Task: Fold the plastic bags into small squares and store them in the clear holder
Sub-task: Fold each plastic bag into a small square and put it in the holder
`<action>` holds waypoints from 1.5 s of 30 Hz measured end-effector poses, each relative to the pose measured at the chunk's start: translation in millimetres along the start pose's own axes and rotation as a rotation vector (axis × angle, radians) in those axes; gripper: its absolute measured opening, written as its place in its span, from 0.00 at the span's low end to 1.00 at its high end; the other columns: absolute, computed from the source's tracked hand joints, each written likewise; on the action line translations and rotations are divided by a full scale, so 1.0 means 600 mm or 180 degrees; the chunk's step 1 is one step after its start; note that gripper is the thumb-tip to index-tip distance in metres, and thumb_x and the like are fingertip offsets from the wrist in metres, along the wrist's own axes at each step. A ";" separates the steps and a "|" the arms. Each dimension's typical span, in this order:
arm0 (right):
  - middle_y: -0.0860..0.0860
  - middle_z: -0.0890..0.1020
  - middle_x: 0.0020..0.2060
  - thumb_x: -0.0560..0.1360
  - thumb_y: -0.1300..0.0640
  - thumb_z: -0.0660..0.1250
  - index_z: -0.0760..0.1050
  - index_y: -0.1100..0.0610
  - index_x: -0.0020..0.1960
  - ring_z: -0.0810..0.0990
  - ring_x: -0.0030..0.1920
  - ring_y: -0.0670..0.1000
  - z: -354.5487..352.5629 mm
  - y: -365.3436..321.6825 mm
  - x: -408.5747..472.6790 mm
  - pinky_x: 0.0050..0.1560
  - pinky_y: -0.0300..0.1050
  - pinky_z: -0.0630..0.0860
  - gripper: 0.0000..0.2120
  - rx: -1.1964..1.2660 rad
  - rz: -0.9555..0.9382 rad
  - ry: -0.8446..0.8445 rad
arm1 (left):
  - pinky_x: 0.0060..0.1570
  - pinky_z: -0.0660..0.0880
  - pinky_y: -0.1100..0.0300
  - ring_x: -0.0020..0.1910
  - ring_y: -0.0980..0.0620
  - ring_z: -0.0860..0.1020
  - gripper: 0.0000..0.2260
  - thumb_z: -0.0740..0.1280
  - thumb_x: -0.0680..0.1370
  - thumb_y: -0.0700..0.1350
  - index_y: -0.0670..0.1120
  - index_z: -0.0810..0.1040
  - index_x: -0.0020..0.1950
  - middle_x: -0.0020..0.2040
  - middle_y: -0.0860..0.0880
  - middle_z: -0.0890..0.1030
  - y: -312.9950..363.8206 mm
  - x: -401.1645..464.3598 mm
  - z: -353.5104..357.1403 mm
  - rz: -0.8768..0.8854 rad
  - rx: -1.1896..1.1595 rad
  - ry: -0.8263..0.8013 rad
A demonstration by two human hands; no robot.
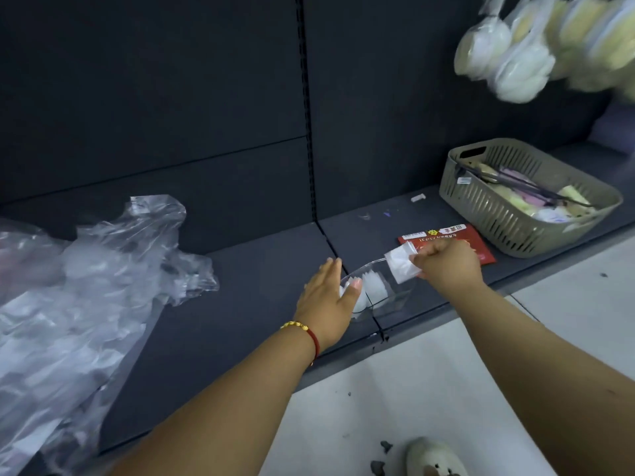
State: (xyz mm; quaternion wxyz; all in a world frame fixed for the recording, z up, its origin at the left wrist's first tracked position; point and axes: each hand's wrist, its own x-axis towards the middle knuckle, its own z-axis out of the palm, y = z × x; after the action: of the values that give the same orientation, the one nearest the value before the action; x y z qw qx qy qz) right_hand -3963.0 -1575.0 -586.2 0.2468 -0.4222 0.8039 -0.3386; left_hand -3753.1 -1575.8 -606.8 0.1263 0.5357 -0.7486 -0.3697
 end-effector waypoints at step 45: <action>0.56 0.81 0.36 0.74 0.61 0.64 0.80 0.59 0.42 0.78 0.36 0.57 0.143 0.071 0.111 0.33 0.39 0.69 0.06 -0.1588 -0.0508 0.0114 | 0.76 0.36 0.47 0.77 0.50 0.55 0.25 0.51 0.82 0.61 0.47 0.70 0.71 0.72 0.50 0.69 -0.068 0.189 0.134 0.1336 0.2311 -0.0281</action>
State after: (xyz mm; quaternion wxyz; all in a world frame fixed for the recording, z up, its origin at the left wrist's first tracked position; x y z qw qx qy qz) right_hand -3961.2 -1642.5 -681.4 0.0934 -0.5260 0.8309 -0.1557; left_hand -3816.1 -1650.0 -714.0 -0.0304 0.3650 -0.9278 -0.0708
